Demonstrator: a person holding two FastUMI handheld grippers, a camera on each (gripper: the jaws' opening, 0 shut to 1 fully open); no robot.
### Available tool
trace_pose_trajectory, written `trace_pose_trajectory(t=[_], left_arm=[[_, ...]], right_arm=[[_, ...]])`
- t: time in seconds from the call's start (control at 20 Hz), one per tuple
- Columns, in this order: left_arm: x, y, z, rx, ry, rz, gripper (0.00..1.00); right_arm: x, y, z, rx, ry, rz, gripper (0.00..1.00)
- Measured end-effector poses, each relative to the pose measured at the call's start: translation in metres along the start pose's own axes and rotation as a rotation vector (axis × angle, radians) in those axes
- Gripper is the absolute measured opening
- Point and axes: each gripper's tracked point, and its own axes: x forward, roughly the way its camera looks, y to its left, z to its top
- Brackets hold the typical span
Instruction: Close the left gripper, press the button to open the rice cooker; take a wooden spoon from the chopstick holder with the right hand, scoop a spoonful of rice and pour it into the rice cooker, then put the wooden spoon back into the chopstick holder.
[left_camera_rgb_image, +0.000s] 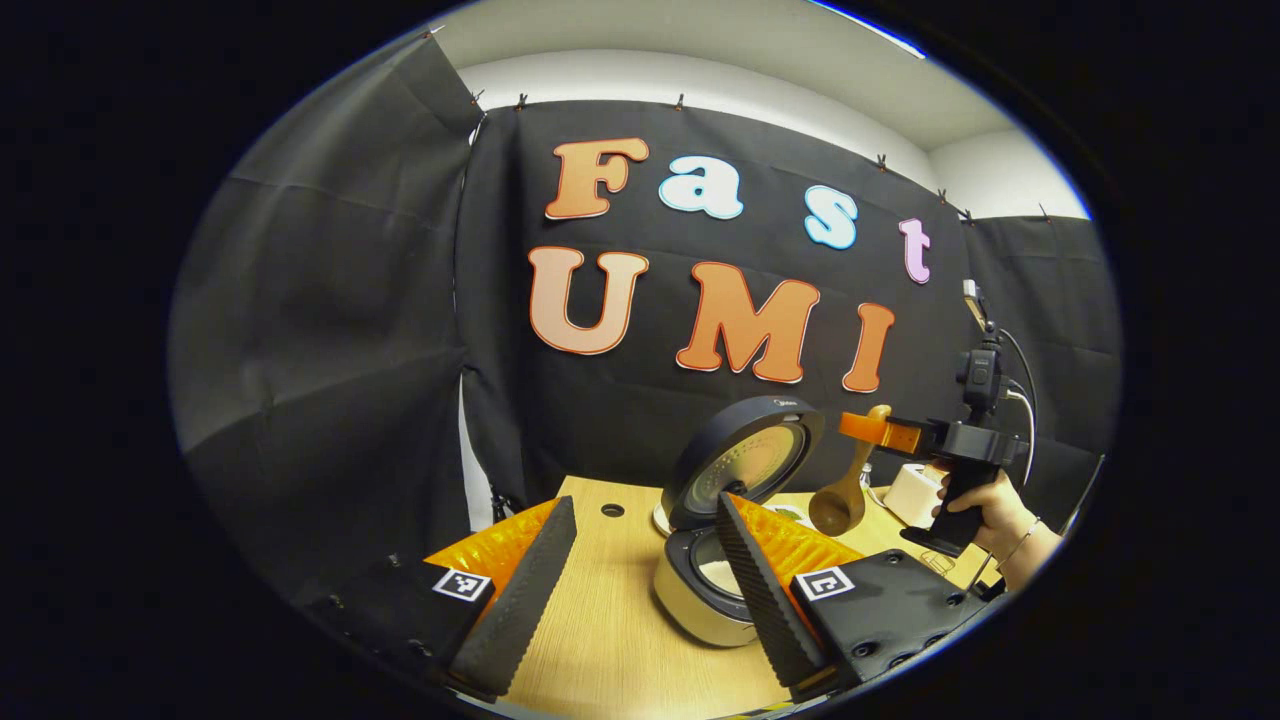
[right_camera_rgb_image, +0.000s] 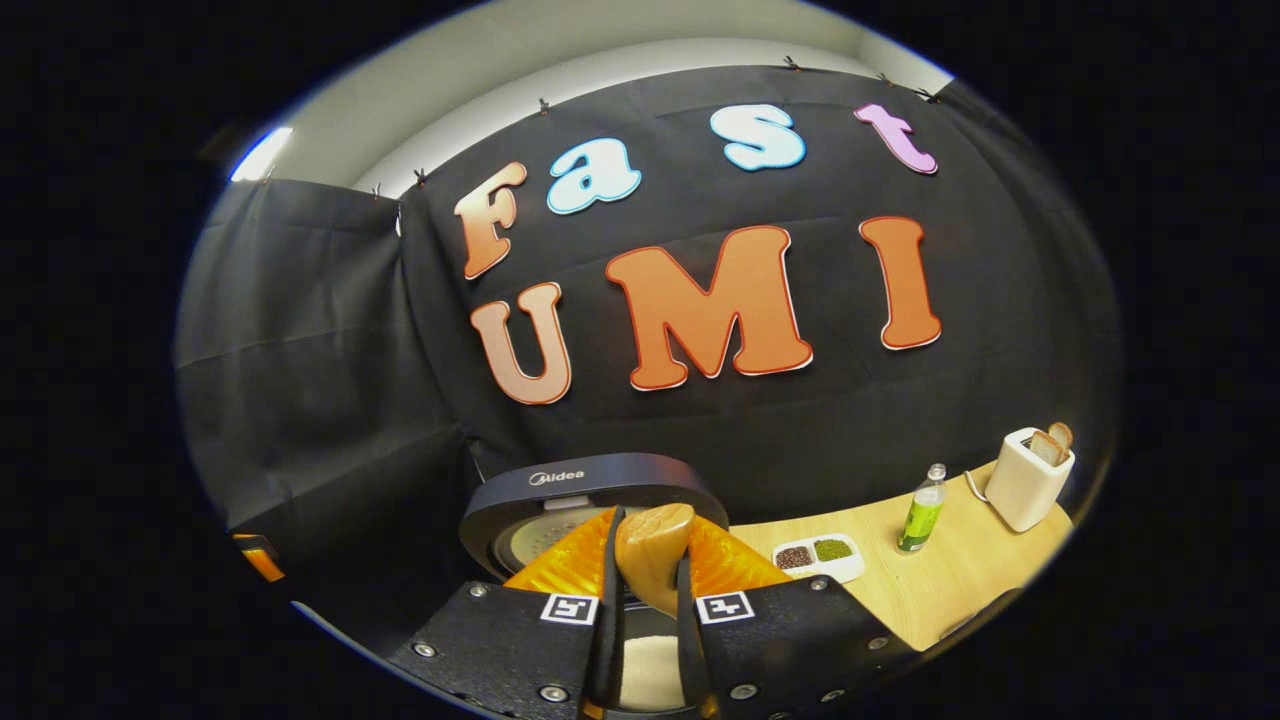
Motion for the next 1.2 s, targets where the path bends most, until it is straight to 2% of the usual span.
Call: trace_pose_trajectory(t=[0.6, 0.65, 0.7, 1.2], left_arm=[[0.029, -0.056, 0.009, 0.011, -0.011, -0.044, 0.93], [0.031, -0.062, 0.01, 0.012, -0.014, -0.044, 0.94], [0.033, -0.066, 0.011, 0.013, -0.017, -0.045, 0.93], [0.035, -0.122, 0.003, 0.031, -0.01, -0.03, 0.93]], right_arm=[[-0.064, -0.167, 0.025, 0.075, -0.049, -0.236, 0.22], [-0.071, -0.182, 0.026, 0.074, -0.051, -0.255, 0.27], [-0.078, -0.196, 0.026, 0.076, -0.051, -0.274, 0.22], [-0.127, -0.318, -0.011, 0.138, -0.025, -0.409, 0.22]])
